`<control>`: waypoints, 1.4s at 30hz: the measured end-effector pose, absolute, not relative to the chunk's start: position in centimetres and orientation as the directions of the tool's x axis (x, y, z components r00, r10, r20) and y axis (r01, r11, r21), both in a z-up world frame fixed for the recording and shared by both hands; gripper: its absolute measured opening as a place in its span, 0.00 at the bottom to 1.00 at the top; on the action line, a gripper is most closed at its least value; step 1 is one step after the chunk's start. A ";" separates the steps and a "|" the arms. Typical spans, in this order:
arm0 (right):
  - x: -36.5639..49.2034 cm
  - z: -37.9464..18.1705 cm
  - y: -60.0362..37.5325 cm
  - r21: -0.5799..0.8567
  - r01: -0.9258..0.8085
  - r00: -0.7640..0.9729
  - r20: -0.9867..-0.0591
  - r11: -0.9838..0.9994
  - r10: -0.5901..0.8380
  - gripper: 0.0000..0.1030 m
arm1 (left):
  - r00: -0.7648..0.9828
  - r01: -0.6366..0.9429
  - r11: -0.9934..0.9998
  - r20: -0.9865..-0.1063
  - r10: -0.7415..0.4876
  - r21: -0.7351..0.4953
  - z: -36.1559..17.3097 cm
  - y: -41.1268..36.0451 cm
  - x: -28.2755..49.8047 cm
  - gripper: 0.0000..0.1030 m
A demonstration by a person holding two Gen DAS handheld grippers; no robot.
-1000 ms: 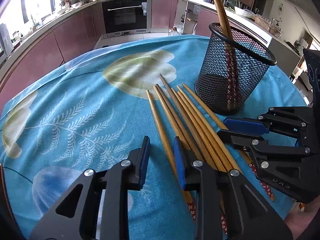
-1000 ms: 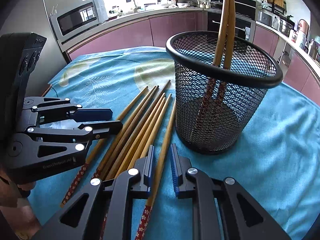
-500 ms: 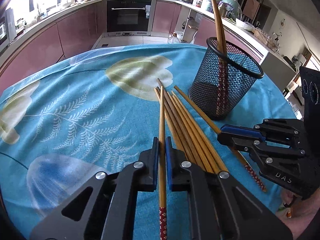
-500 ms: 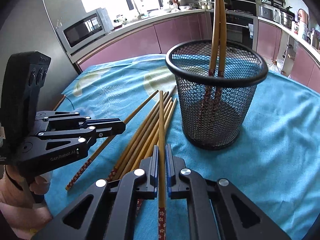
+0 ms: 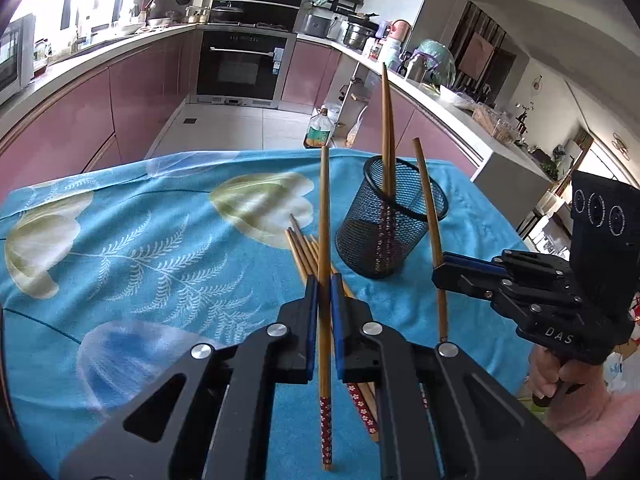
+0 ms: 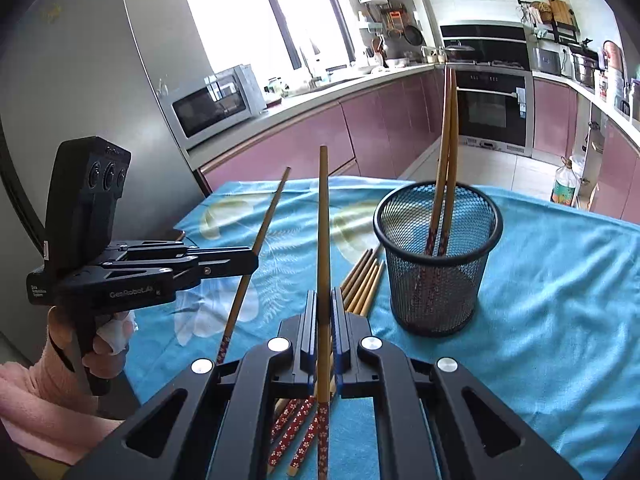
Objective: Organize utensils
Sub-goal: 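Grasp a chopstick with the left gripper while the right gripper grasps another and lifts, then carry both chopsticks over the mesh cup and lower their ends inside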
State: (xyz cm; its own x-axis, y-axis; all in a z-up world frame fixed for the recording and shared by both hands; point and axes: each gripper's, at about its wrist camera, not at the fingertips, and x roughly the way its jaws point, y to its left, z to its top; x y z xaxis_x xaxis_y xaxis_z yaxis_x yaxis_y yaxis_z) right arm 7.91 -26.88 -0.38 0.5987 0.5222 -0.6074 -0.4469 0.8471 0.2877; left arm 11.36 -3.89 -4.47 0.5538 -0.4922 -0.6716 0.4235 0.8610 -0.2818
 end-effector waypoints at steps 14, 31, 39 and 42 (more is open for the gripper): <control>6.5 1.9 -27.0 0.264 -0.487 0.648 -0.530 0.833 0.547 0.06 | 0.576 0.450 0.823 -0.593 -0.563 -0.346 -1.9 -2.1 8.3 0.07; 6.7 5.9 -27.7 0.198 -0.487 0.727 -0.447 0.851 0.521 0.06 | 0.667 0.509 0.796 -0.435 -0.605 -0.328 5.0 -1.3 6.8 0.07; 7.2 8.4 -28.8 0.154 -0.467 0.771 -0.412 0.871 0.486 0.06 | 0.681 0.538 0.784 -0.389 -0.621 -0.309 7.8 -3.5 8.4 0.07; 7.9 9.4 -29.6 0.151 -0.453 0.786 -0.398 0.879 0.473 0.06 | 0.687 0.544 0.782 -0.373 -0.623 -0.305 9.0 -4.2 9.3 0.07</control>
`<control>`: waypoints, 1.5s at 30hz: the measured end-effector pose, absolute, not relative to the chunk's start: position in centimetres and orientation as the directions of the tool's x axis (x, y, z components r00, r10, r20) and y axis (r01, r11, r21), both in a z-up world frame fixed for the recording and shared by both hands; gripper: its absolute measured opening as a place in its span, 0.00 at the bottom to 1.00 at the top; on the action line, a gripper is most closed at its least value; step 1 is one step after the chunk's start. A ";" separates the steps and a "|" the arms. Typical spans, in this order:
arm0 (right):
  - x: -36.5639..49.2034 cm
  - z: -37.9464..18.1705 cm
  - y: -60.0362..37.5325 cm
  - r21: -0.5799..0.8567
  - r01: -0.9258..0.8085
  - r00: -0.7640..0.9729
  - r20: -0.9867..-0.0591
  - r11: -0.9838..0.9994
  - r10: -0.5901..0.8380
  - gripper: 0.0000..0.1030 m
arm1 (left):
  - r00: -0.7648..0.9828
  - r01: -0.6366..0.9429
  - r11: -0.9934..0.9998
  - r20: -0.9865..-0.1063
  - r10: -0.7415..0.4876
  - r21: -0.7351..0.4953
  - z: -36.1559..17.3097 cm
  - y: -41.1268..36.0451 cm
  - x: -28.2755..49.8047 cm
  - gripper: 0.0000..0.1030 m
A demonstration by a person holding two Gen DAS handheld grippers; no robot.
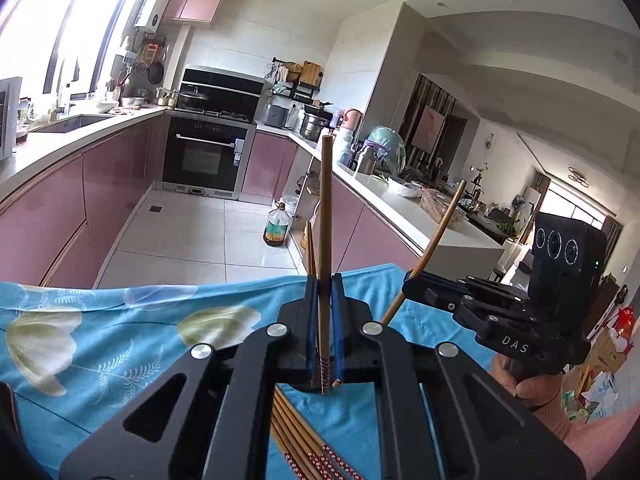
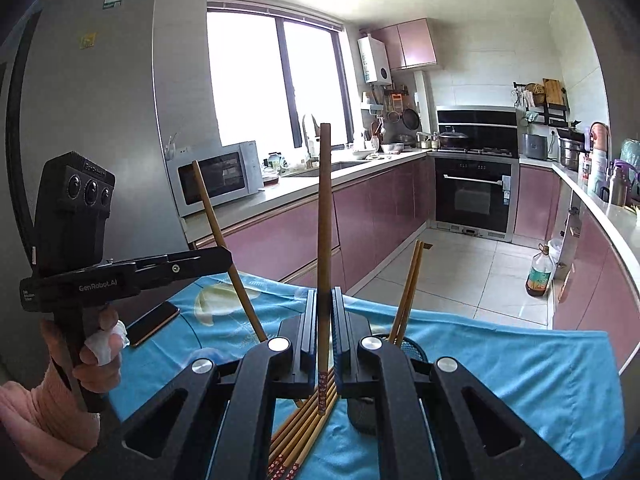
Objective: Organize utensils
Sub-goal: 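Carry both chopsticks over the mesh cup and lower their ends inside, then open the left gripper while the right gripper opens, releasing chopsticks into the cup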
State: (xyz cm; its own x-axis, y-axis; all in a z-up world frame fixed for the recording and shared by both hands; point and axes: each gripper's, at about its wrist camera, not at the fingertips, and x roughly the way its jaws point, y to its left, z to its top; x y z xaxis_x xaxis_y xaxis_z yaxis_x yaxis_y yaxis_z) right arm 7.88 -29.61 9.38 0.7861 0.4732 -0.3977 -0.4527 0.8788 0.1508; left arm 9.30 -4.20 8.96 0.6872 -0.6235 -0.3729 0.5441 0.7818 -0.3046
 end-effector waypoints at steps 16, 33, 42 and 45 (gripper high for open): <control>11.9 8.3 -31.8 0.130 -0.371 0.816 -0.426 0.919 0.390 0.06 | 0.695 0.535 0.814 -0.430 -0.577 -0.226 9.3 -9.9 14.7 0.07; 15.9 3.2 -31.9 0.188 -0.323 0.699 -0.614 0.927 0.368 0.06 | 0.571 0.531 0.819 -0.623 -0.536 -0.218 1.7 -12.5 18.9 0.07; 15.8 2.9 -31.7 0.183 -0.302 0.711 -0.611 0.935 0.349 0.08 | 0.572 0.497 0.833 -0.631 -0.524 -0.241 0.2 -12.3 20.6 0.11; 15.7 2.8 -31.8 0.187 -0.302 0.713 -0.607 0.935 0.352 0.10 | 0.577 0.488 0.837 -0.628 -0.522 -0.247 -0.3 -11.8 20.2 0.14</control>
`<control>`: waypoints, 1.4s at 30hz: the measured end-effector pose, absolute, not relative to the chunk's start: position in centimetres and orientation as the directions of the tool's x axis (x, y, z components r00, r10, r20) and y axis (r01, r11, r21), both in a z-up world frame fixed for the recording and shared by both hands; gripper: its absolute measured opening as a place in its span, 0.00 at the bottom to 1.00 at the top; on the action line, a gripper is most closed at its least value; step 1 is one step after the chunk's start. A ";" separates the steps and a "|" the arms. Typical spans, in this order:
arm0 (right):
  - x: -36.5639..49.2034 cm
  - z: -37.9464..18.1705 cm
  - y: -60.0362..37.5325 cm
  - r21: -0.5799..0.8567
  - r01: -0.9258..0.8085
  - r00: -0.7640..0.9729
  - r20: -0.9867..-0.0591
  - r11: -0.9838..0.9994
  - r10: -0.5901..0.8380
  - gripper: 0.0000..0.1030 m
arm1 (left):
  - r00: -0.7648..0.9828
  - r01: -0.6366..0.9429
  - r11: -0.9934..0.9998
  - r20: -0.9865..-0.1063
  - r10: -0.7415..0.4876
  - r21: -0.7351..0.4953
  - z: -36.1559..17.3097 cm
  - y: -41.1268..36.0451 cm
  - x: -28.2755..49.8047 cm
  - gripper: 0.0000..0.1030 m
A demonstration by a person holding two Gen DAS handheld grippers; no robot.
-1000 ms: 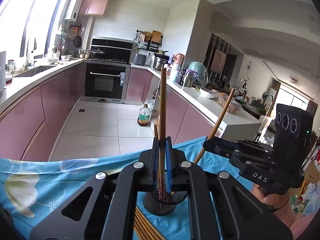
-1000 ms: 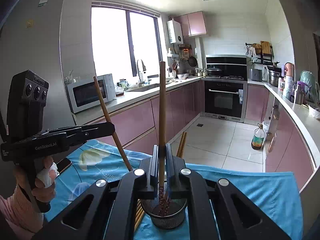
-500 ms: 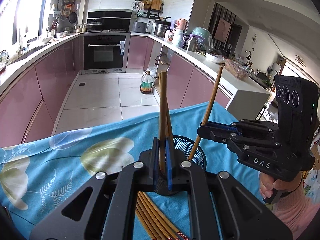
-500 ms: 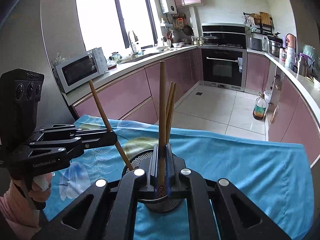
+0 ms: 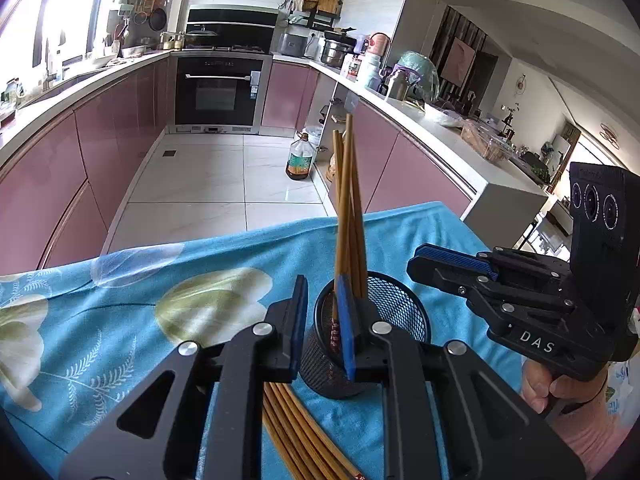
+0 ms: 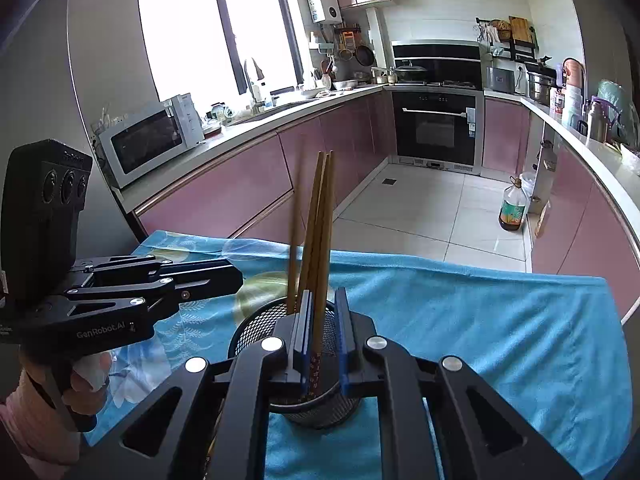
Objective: Organize utensils
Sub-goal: 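Open the left gripper while the right gripper opens, releasing chopsticks into the cup, then move both open grippers back down to the remaining chopsticks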
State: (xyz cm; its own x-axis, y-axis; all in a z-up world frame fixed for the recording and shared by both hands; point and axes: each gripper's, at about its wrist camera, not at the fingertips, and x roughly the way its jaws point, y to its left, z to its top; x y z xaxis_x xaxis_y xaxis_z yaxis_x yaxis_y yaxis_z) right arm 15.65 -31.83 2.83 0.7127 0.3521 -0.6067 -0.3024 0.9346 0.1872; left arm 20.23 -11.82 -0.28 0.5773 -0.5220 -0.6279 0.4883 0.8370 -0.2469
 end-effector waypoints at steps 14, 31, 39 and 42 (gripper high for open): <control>12.0 3.6 -31.1 0.215 -0.383 0.705 -0.561 0.899 0.434 0.22 | 0.654 0.419 0.878 -0.594 -0.469 -0.232 -1.5 -6.1 15.6 0.30; 9.5 -4.1 -26.5 0.257 -0.429 0.518 -0.715 0.866 0.469 0.29 | 0.566 0.366 0.911 -0.731 -0.382 -0.193 -9.5 -4.3 11.7 0.43; 9.2 -6.0 -26.1 0.263 -0.397 0.492 -0.748 0.879 0.446 0.29 | 0.529 0.375 0.904 -0.754 -0.389 -0.203 -11.0 -4.9 11.3 0.43; 9.1 -6.6 -25.9 0.262 -0.390 0.485 -0.756 0.883 0.439 0.29 | 0.519 0.380 0.903 -0.762 -0.389 -0.202 -11.4 -5.3 11.3 0.43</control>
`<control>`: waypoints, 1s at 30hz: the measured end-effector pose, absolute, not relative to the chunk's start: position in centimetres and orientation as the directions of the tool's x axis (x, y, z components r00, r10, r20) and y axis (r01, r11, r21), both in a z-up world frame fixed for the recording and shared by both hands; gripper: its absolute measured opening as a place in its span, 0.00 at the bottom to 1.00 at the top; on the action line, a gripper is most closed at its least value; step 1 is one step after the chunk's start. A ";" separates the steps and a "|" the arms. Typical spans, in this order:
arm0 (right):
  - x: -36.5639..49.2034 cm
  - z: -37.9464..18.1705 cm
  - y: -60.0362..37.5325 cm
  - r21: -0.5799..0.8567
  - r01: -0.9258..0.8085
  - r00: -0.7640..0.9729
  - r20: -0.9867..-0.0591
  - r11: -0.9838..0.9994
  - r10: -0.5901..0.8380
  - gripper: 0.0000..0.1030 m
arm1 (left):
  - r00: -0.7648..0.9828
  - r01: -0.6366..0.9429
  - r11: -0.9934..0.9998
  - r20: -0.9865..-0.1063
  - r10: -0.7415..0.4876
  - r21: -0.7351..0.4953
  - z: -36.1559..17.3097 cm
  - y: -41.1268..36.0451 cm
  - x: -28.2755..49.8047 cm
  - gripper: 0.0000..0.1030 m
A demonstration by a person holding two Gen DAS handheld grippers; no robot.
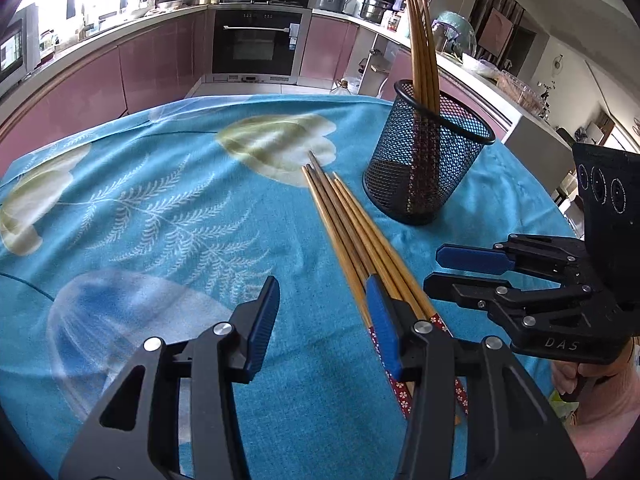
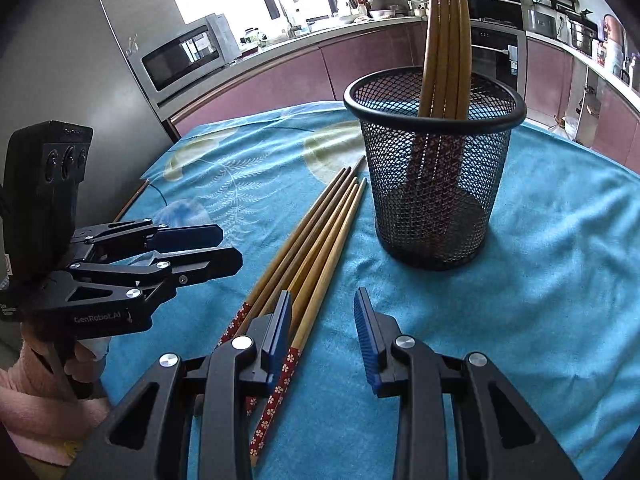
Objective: Organize utensils
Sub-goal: 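Move both open grippers back down to the remaining chopsticks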
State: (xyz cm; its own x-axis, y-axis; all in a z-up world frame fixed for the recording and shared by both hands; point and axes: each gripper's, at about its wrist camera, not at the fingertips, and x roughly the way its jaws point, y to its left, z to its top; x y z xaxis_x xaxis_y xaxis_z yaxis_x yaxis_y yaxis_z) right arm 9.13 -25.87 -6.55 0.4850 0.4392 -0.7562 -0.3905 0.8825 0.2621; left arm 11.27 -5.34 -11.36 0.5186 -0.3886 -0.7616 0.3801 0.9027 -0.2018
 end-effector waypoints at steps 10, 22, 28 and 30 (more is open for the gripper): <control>9.3 -7.4 -25.1 0.230 -0.381 0.482 -0.777 0.895 0.405 0.29 | 0.502 0.405 0.898 -0.780 -0.374 -0.171 -12.0 -6.9 11.8 0.43; 9.5 -7.6 -24.9 0.210 -0.378 0.490 -0.781 0.902 0.387 0.28 | 0.503 0.413 0.902 -0.794 -0.341 -0.126 -12.8 -7.7 12.3 0.43; 9.5 -7.5 -25.2 0.198 -0.367 0.495 -0.786 0.909 0.371 0.28 | 0.502 0.402 0.908 -0.800 -0.329 -0.121 -13.0 -7.1 12.3 0.42; 9.5 -7.5 -25.3 0.198 -0.366 0.495 -0.786 0.909 0.371 0.28 | 0.501 0.403 0.908 -0.802 -0.325 -0.117 -12.9 -7.1 12.2 0.42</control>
